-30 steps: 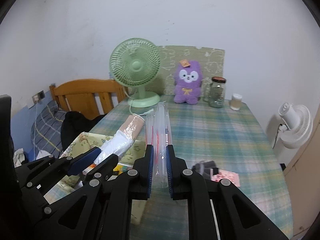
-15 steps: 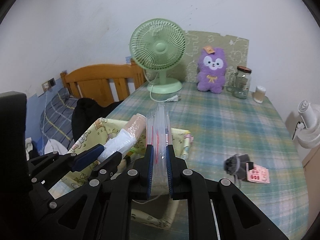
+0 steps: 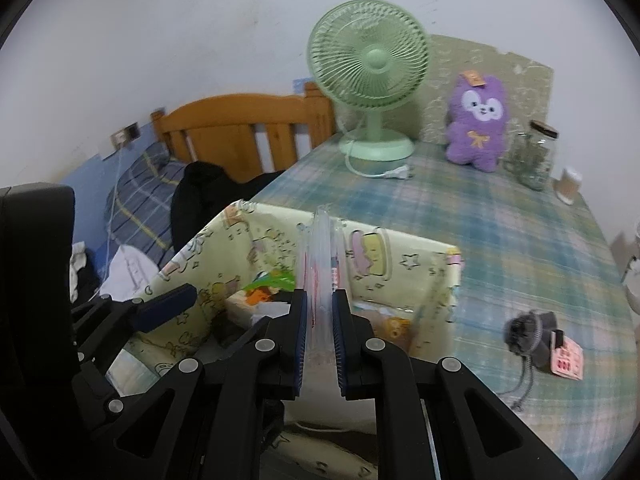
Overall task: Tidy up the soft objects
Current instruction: 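Lower the rolled cloth into the box with the left tool while the right lowers the bag, then withdraw both open tools from the box toward the grey bundle and pink wipe pack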
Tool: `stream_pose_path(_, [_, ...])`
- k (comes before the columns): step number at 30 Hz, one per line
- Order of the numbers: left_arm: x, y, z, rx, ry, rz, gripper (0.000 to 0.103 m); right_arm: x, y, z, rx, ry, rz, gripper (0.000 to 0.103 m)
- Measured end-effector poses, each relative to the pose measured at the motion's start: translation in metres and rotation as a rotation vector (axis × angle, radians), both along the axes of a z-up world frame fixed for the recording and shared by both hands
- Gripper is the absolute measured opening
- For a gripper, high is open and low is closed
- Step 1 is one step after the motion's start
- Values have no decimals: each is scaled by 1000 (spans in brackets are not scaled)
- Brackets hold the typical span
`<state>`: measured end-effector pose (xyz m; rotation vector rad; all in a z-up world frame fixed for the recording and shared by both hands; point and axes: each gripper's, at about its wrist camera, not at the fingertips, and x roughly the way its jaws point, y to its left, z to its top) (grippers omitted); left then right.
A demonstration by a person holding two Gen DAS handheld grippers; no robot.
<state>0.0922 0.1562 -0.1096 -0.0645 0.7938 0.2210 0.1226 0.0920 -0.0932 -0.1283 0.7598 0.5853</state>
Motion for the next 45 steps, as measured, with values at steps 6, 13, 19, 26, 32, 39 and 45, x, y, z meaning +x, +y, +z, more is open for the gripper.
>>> stream_pose_path(6, [0,0,1,-4,-2,-8,71,9,2,-5,-14,23,-9,51])
stream_pose_path(13, [0,-7,6,-23,-9,-27,80,11,-10,-2,-24,26,-81,80])
stream_pose_path(19, [-6,-12,11,-9,-26,-23,84,7,-17,3,-17,7,-94,86])
stream_pose_path(26, [-11,-22,25,-1,-63,-25,87,2,-30,16,7,-17,-109,87])
stream_pose_path(32, [-15,-34,38,14,-97,-33,88,-7,-43,30,18,-52,-129,87])
stream_pose_path(39, [-22,-51,53,32,-138,-52,92,-15,-60,47,27,-99,-156,93])
stream_pose_path(45, [-27,-67,67,43,-174,-68,96,-19,-78,61,57,-127,-173,96])
